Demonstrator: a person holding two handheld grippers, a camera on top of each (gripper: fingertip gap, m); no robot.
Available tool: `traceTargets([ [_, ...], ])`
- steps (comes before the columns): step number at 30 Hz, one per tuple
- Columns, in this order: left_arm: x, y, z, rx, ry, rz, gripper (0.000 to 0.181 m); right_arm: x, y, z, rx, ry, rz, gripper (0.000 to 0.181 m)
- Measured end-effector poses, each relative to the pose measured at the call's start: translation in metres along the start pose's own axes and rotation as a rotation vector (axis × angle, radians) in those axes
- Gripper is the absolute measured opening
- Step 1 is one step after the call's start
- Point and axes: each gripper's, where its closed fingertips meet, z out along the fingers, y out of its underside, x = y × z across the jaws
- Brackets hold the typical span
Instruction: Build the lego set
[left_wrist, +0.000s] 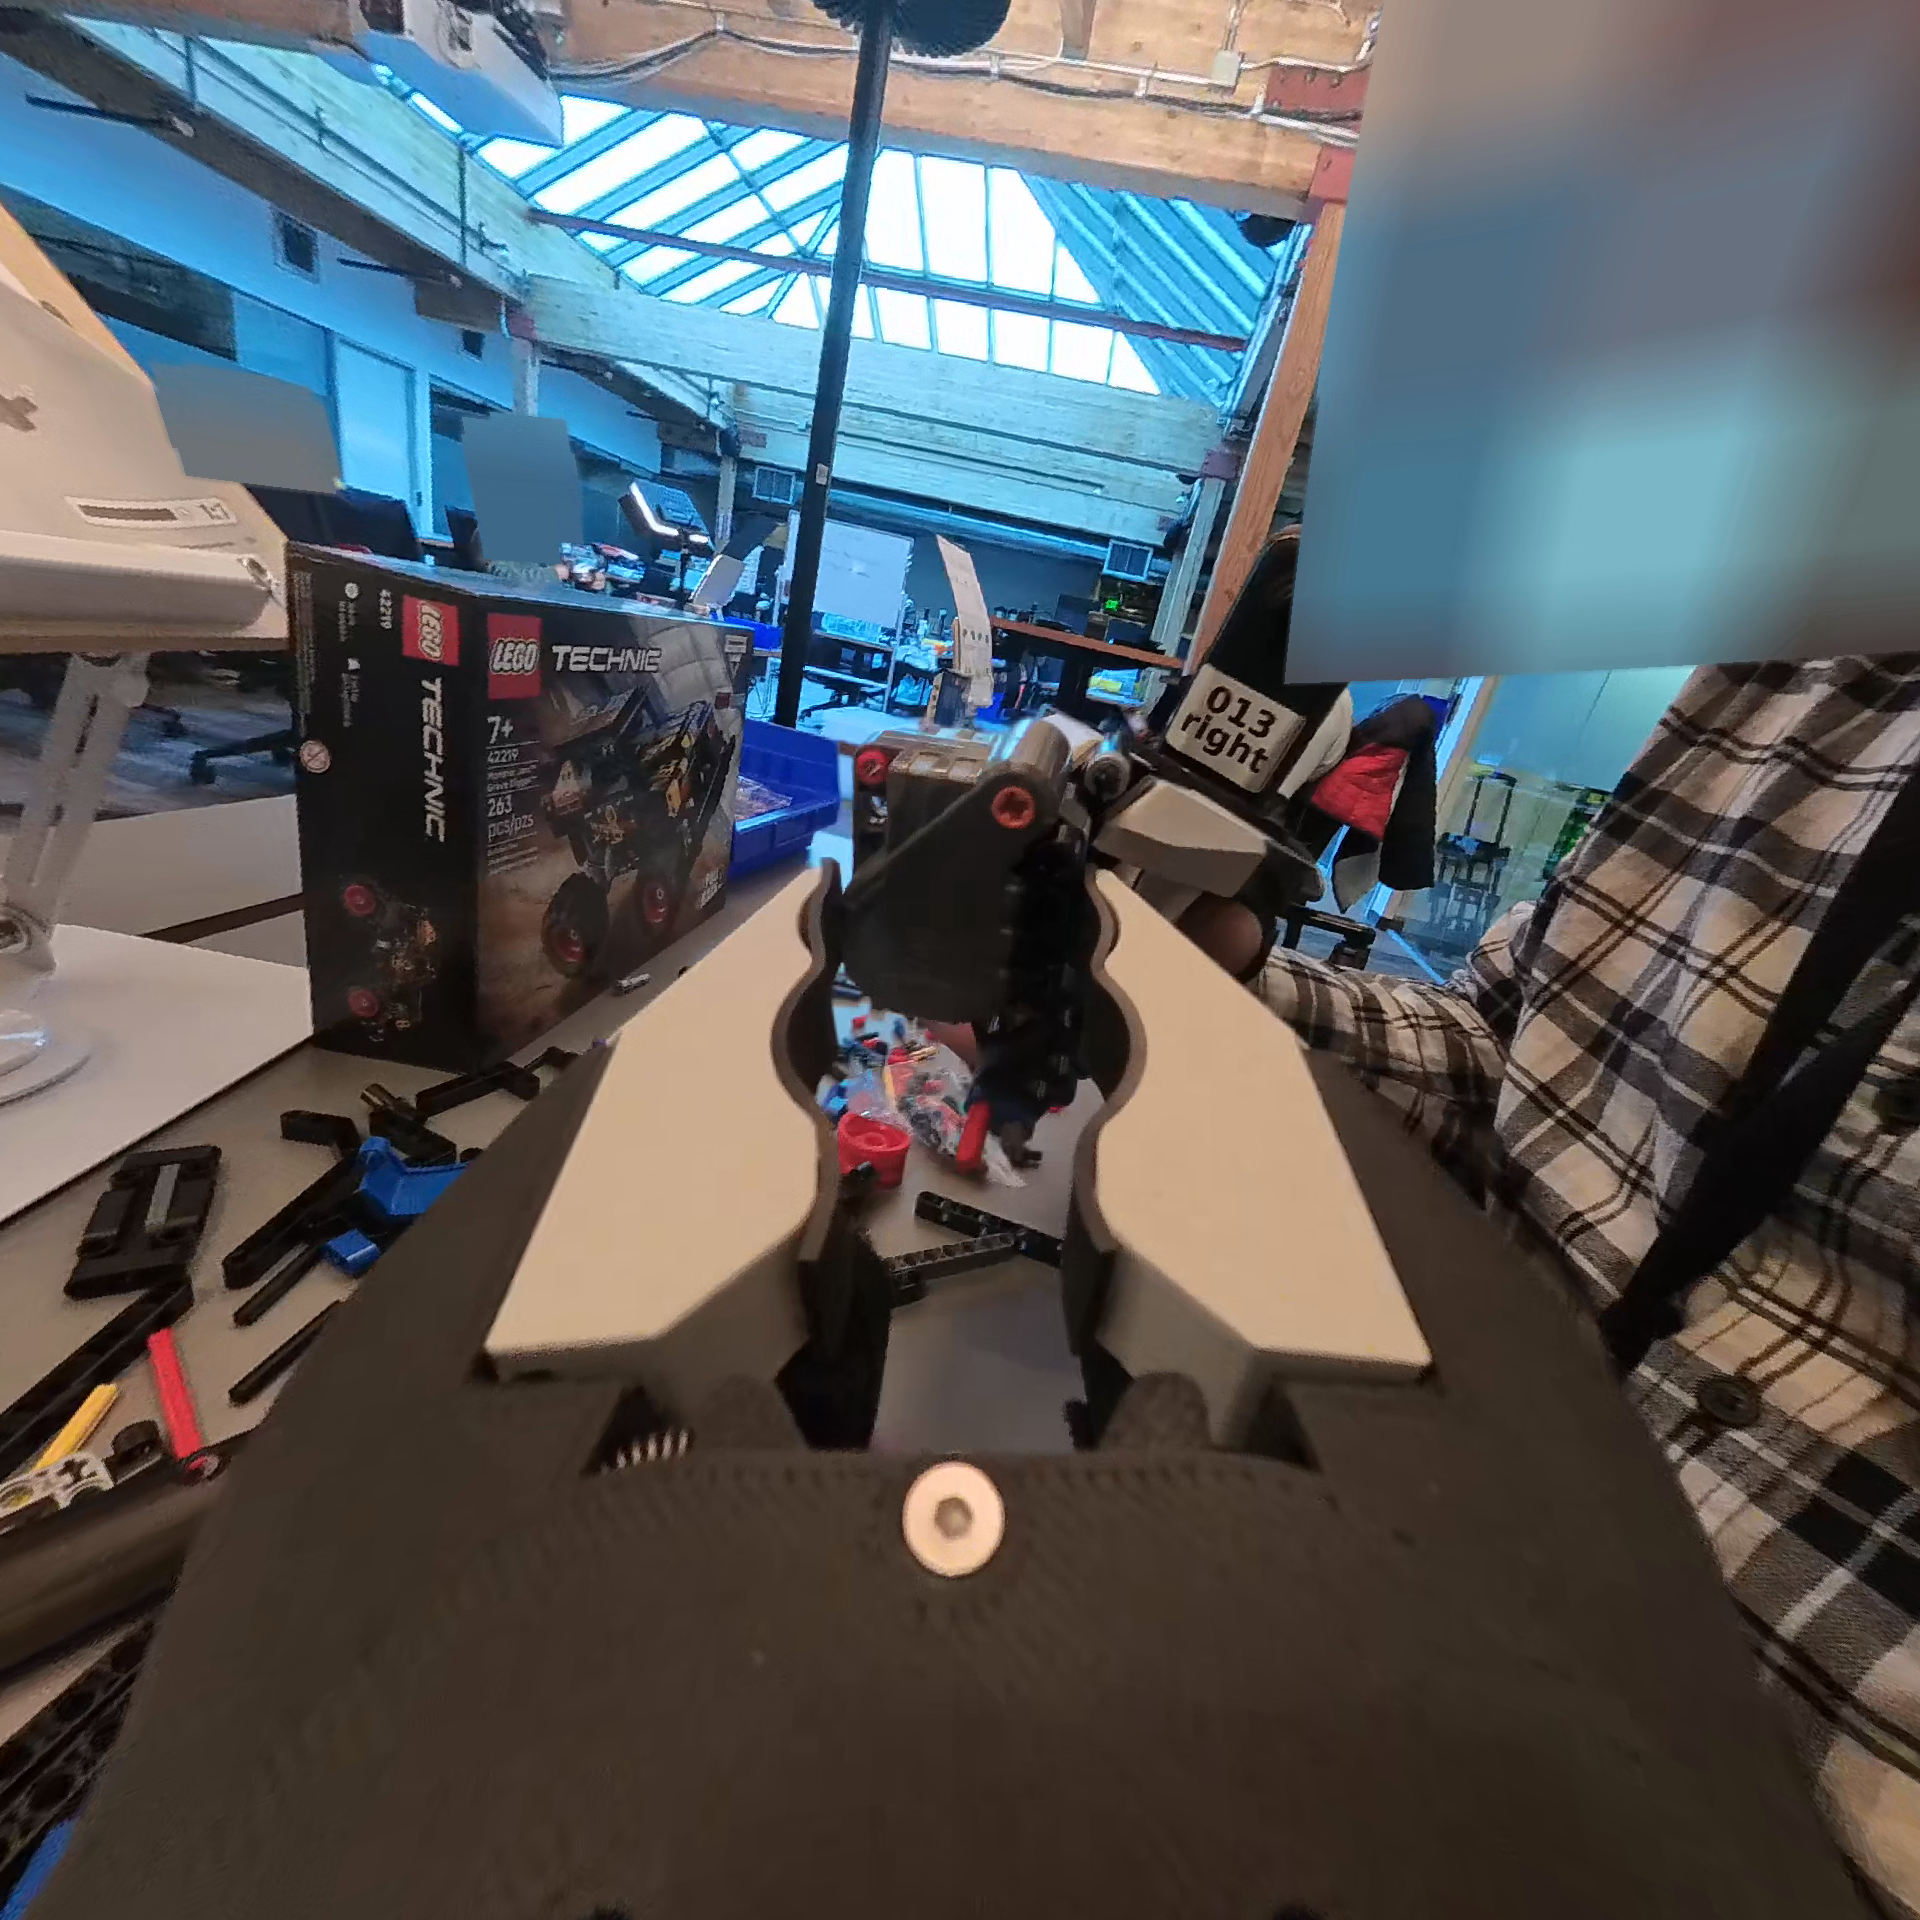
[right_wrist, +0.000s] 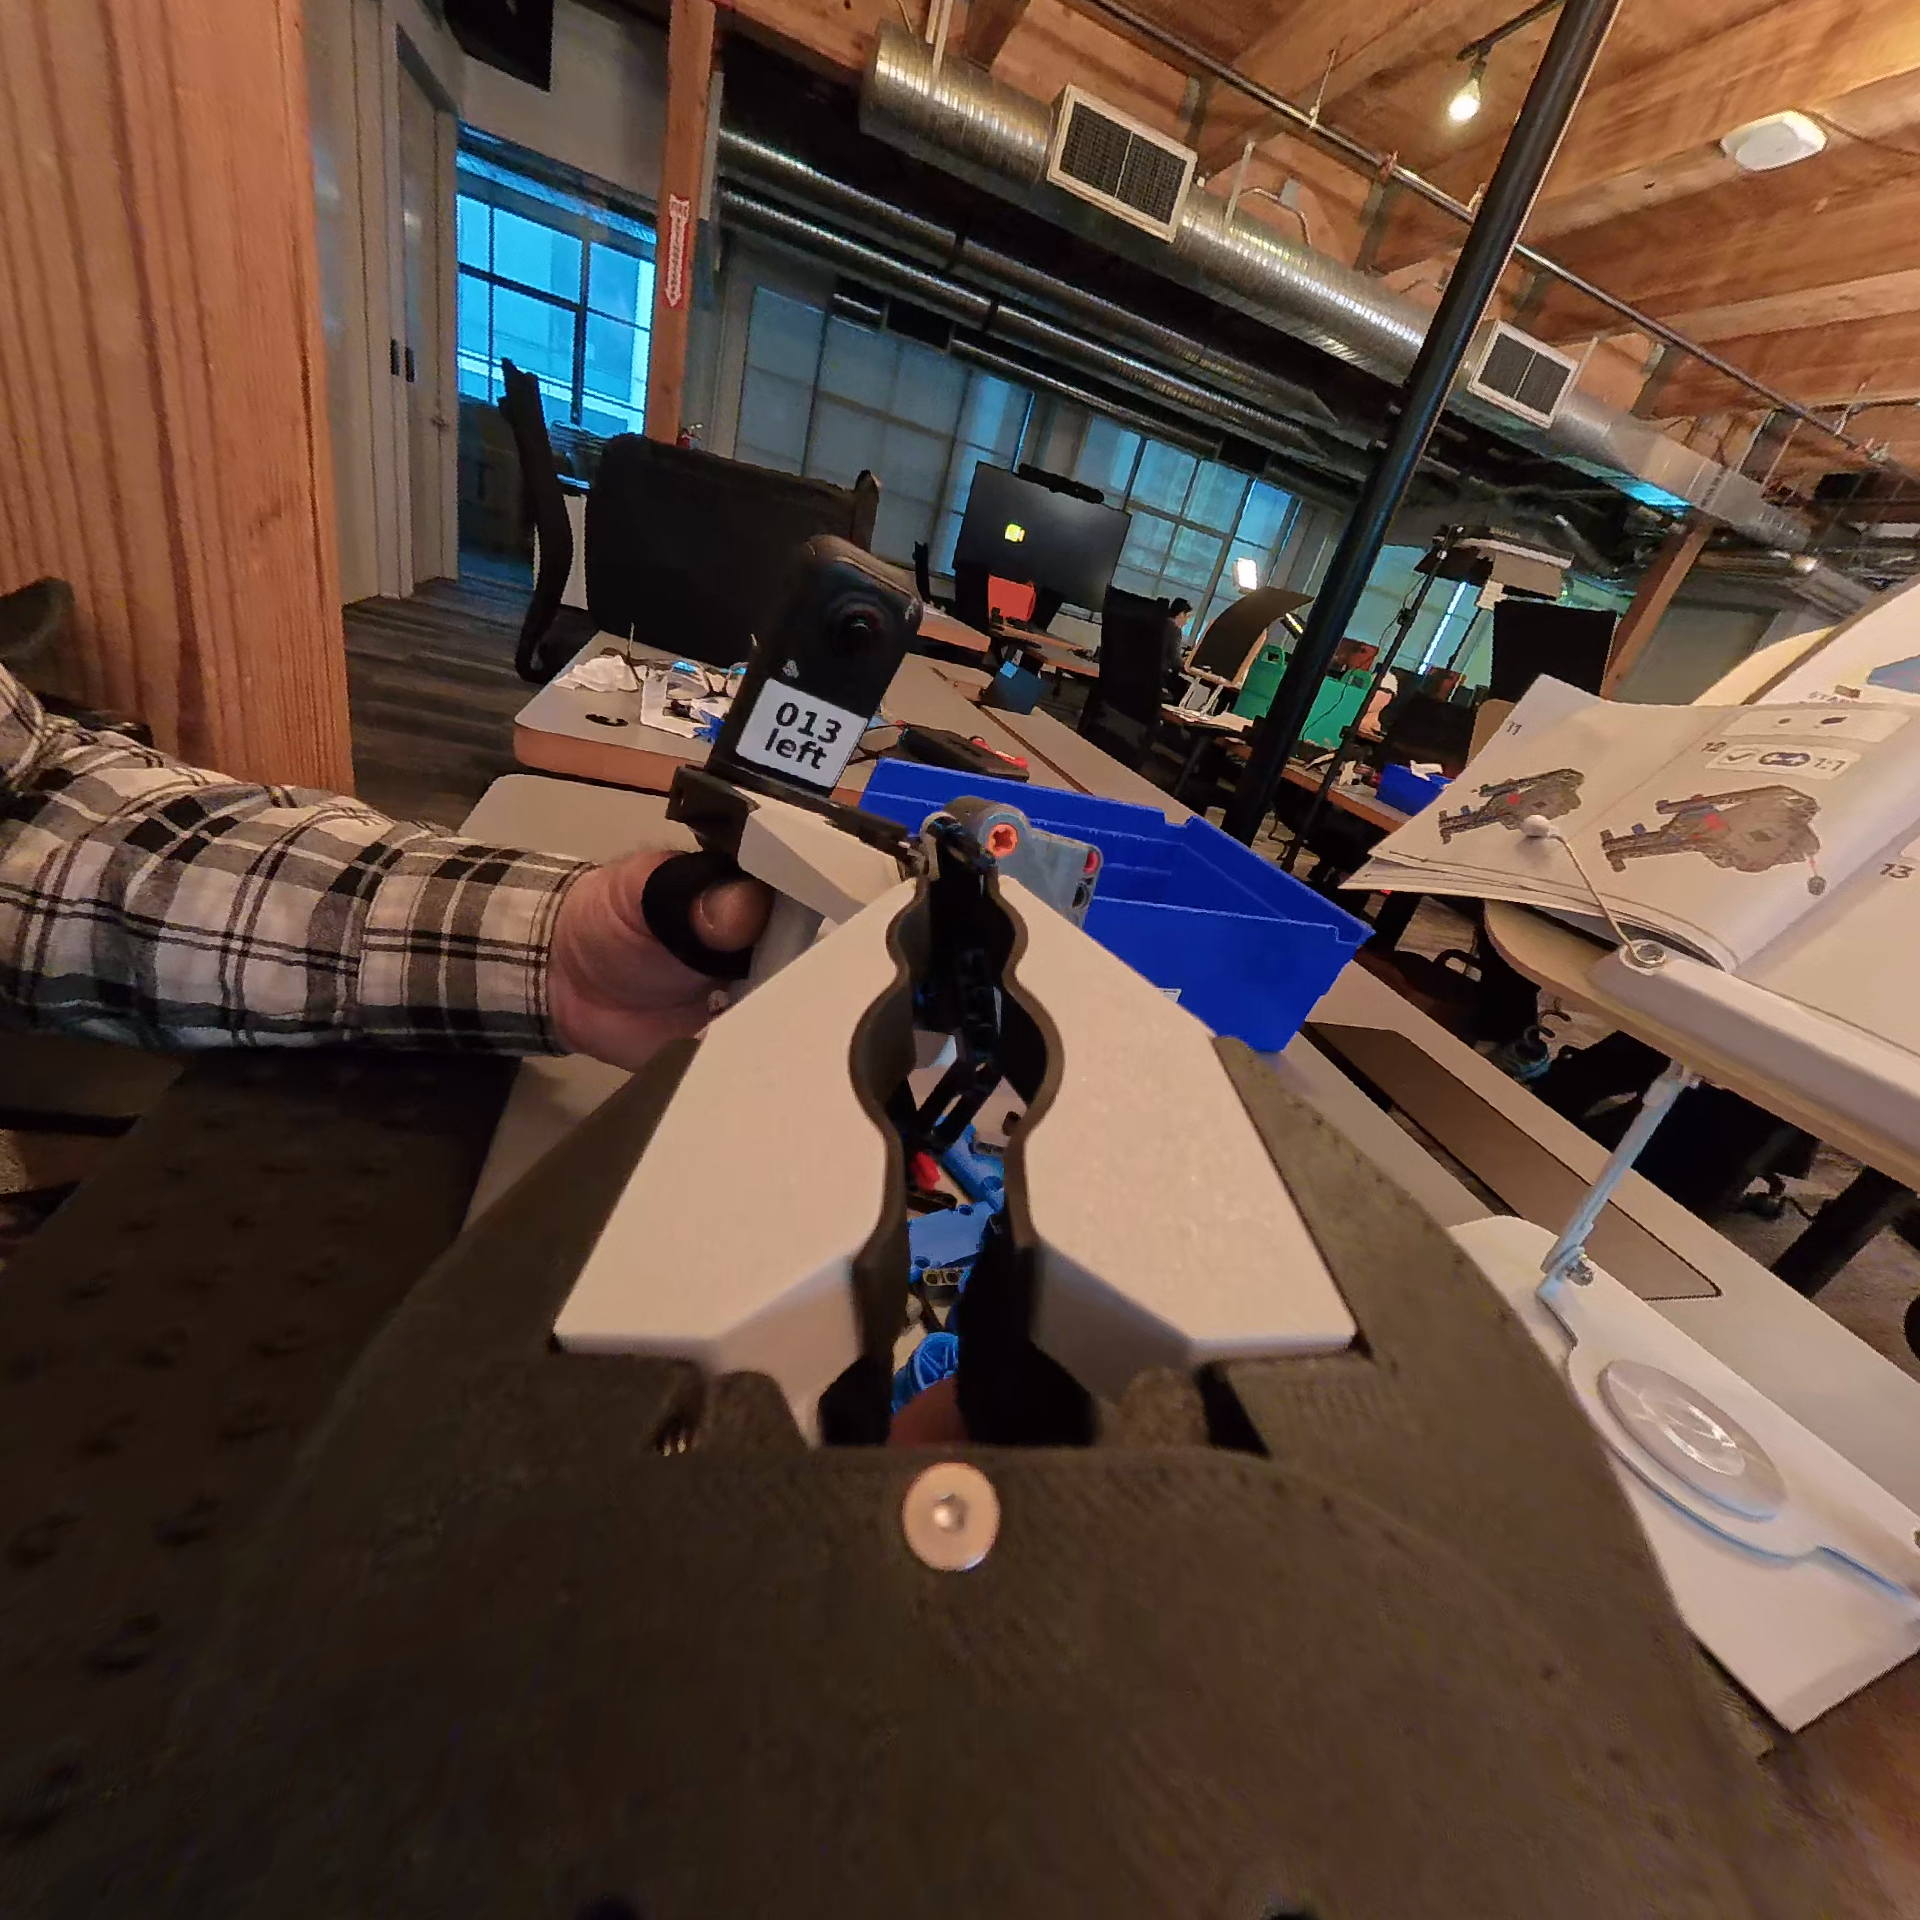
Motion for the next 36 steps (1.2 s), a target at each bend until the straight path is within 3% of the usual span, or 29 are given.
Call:
traceTargets([
  [6,0.015,-0.01,-0.005,0.071,0.117,-0.031,0.042,-0.014,-0.015,0.002,0.029,0.006,-0.11,0.006],
  [18,0.024,-0.015,-0.006,0.113,0.199,-0.08,0.041,-0.024,-0.026,0.001,0.038,0.005,-0.199,0.005],
  [26,0.018,-0.025,-0.01,0.174,0.195,-0.132,0.041,-0.014,-0.023,0.004,0.047,0.001,-0.019,0.004],
  [36,0.006,-0.021,-0.004,0.135,0.094,-0.115,0.041,0.006,-0.012,0.001,0.057,-0.008,0.199,0.005],
])
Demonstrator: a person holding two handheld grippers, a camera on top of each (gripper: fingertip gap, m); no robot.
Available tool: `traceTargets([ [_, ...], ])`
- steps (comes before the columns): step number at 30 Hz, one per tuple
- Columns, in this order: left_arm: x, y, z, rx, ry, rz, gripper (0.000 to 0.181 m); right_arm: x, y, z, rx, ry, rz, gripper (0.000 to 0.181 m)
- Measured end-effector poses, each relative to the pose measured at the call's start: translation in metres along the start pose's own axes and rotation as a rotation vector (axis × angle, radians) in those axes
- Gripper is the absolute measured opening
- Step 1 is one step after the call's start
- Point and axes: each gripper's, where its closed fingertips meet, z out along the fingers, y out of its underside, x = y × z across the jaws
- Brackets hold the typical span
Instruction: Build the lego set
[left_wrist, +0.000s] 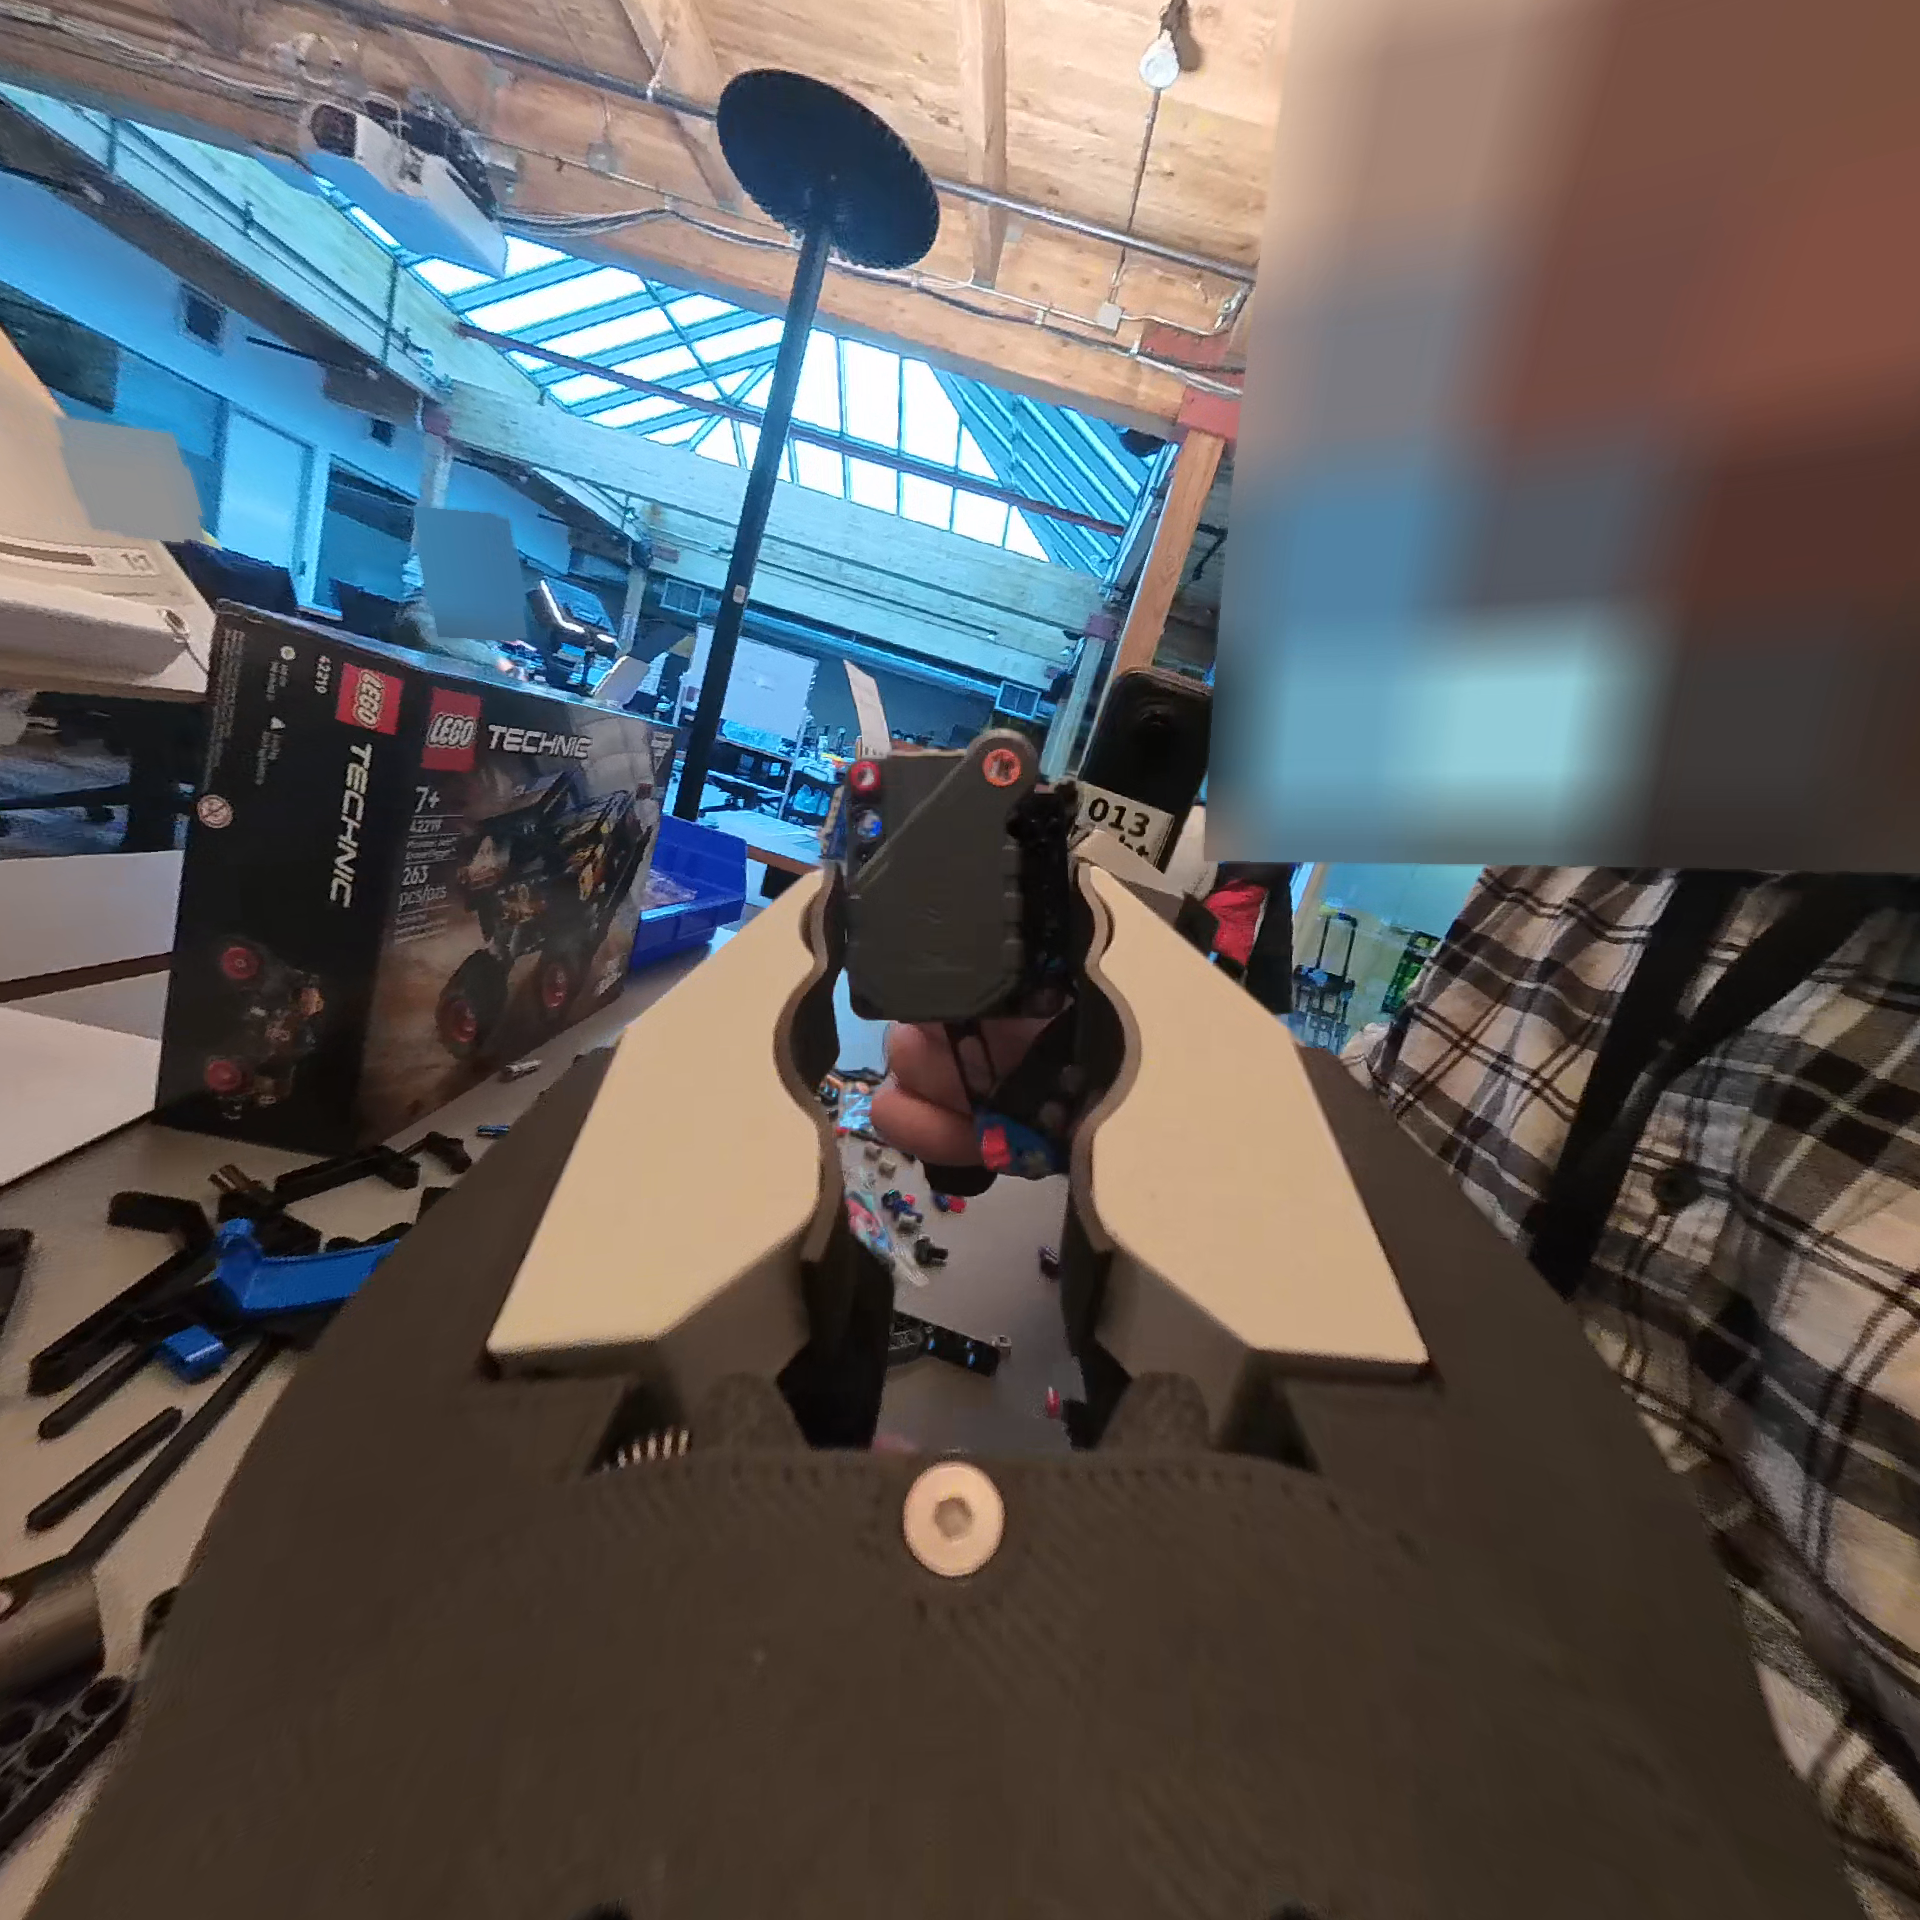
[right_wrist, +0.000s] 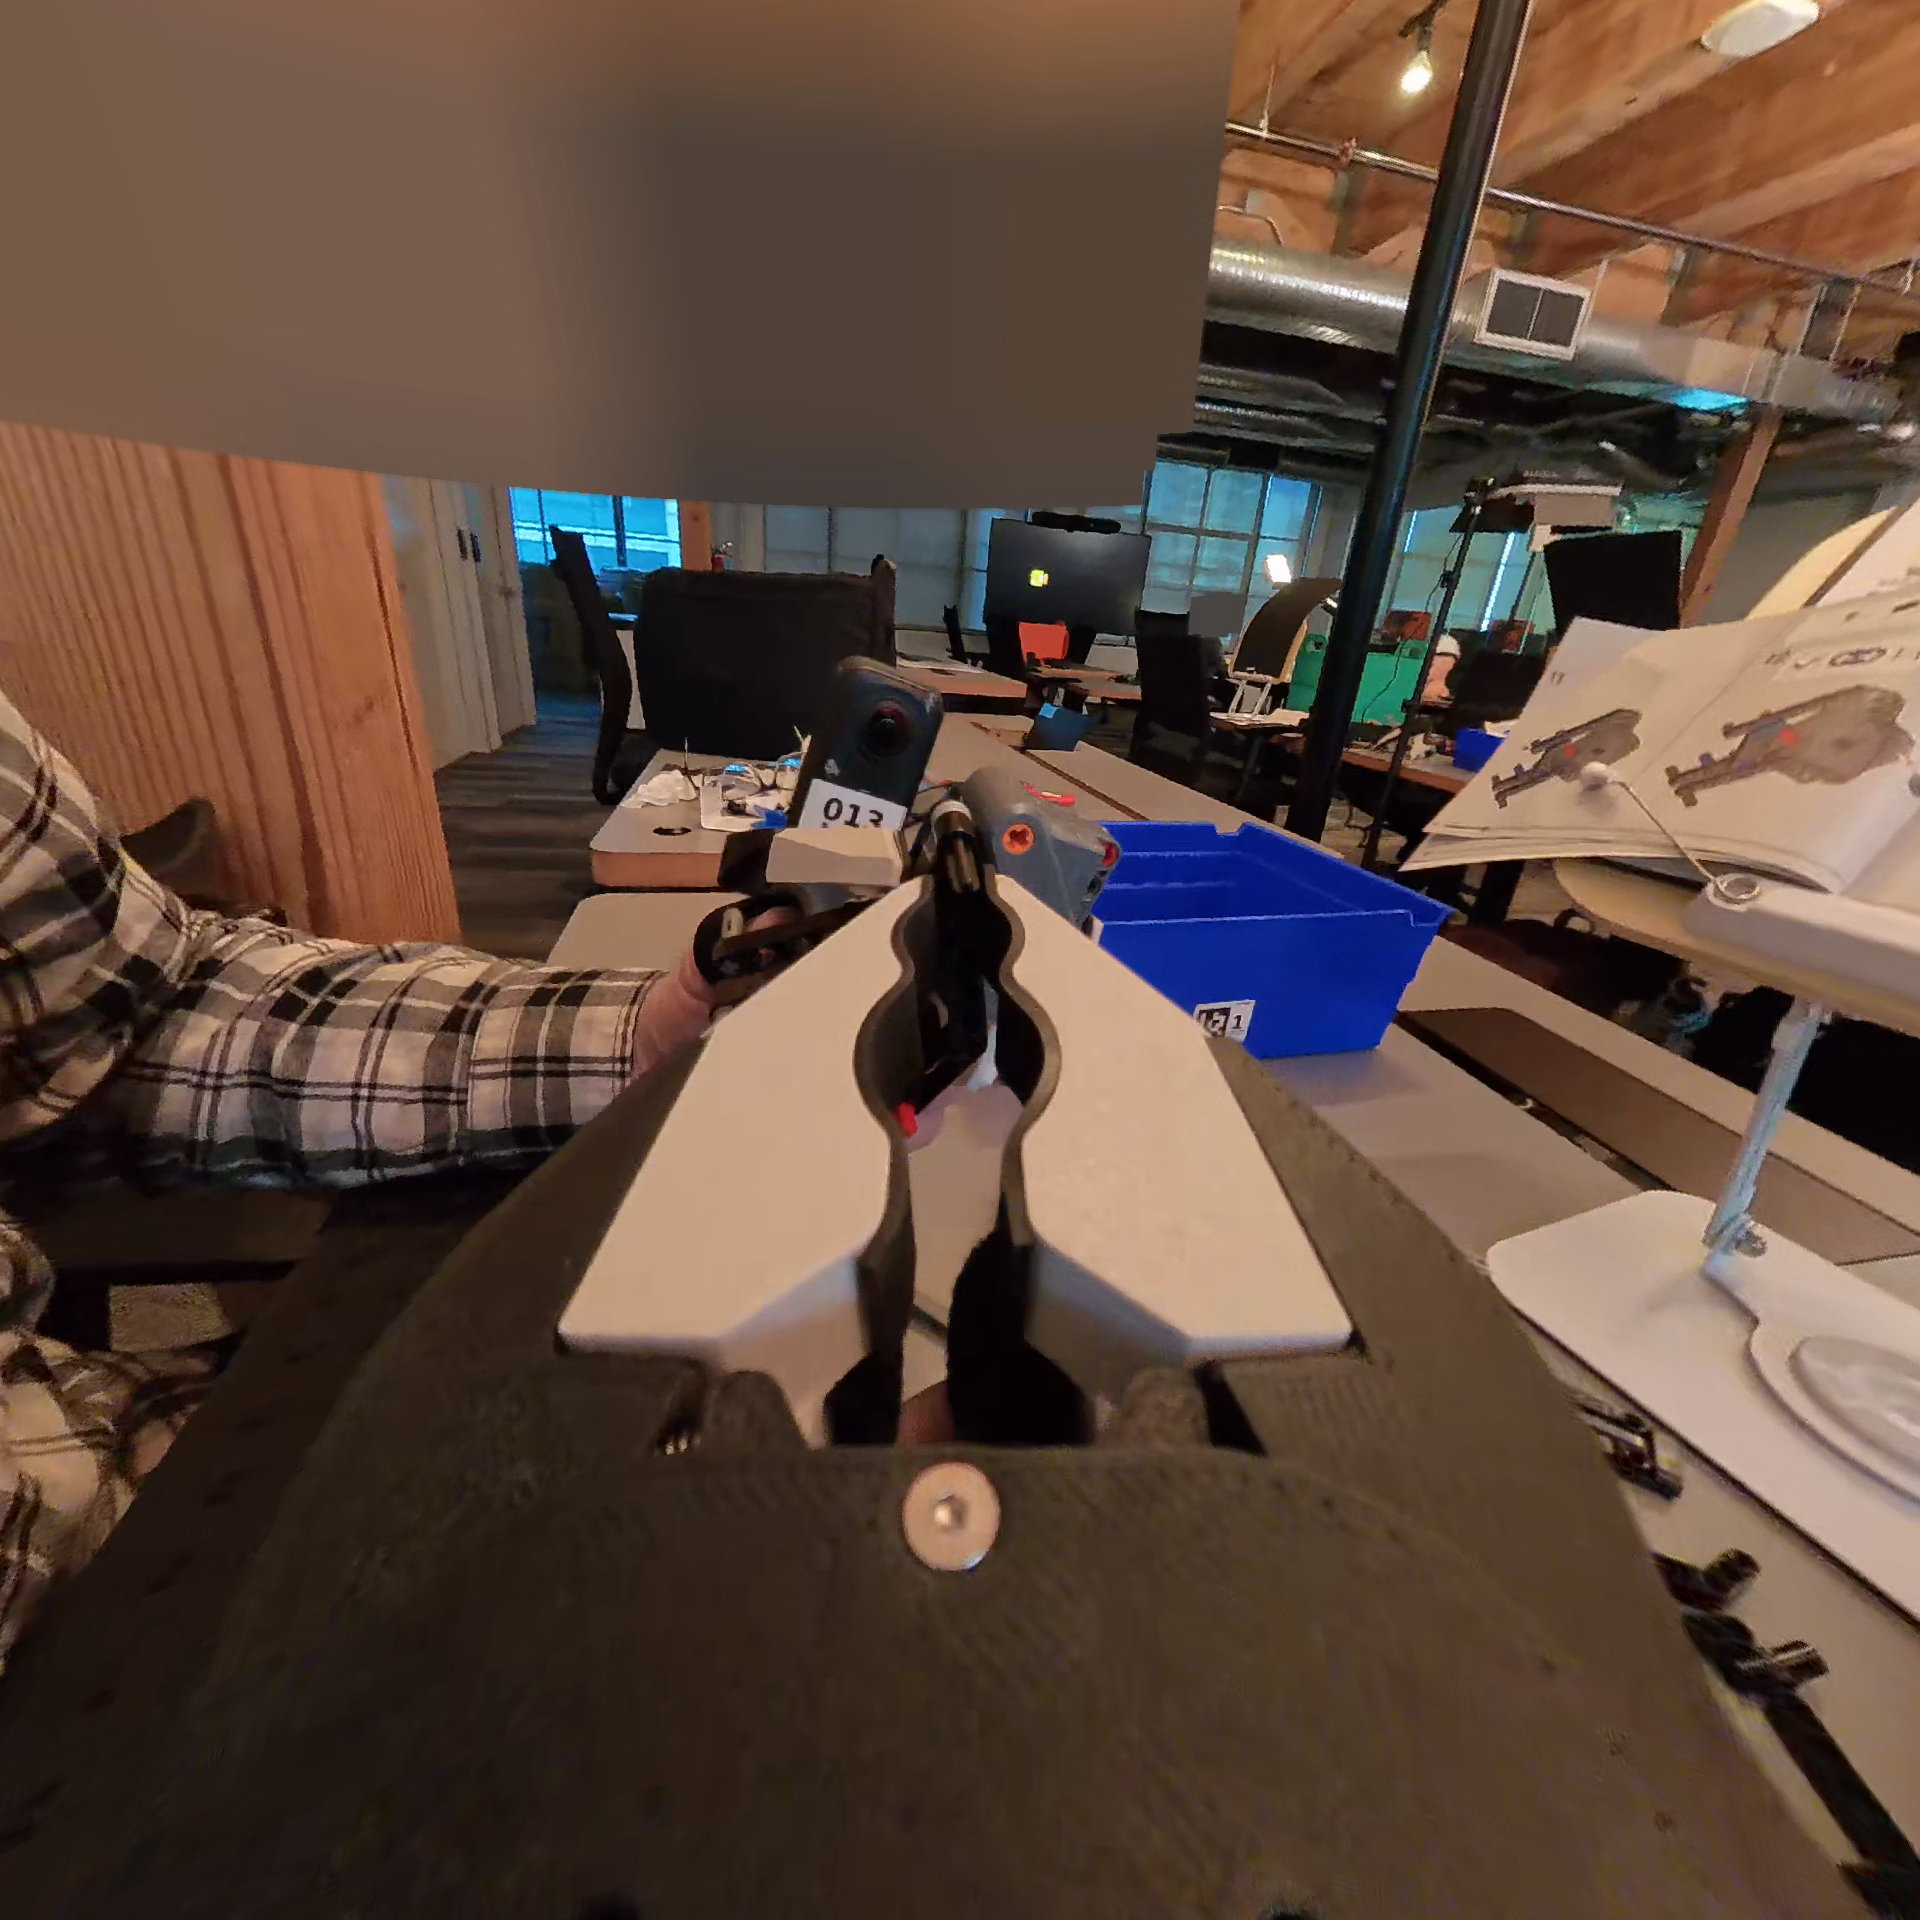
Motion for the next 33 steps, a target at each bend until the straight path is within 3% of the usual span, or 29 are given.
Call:
traceTargets([
  [5,-0.001,0.003,0.001,-0.026,-0.025,0.031,0.042,-0.003,-0.002,-0.001,0.013,-0.02,-0.017,0.005],
  [7,-0.001,0.006,0.002,-0.055,-0.038,0.056,0.05,-0.002,0.0,-0.001,-0.003,-0.017,-0.032,0.005],
  [16,-0.003,0.015,0.003,-0.111,-0.059,0.103,0.041,-0.007,0.006,-0.002,-0.054,-0.034,-0.098,0.005],
  [33,-0.007,0.018,0.008,-0.125,-0.083,0.112,0.041,-0.004,0.01,-0.002,-0.076,-0.013,-0.11,0.006],
])
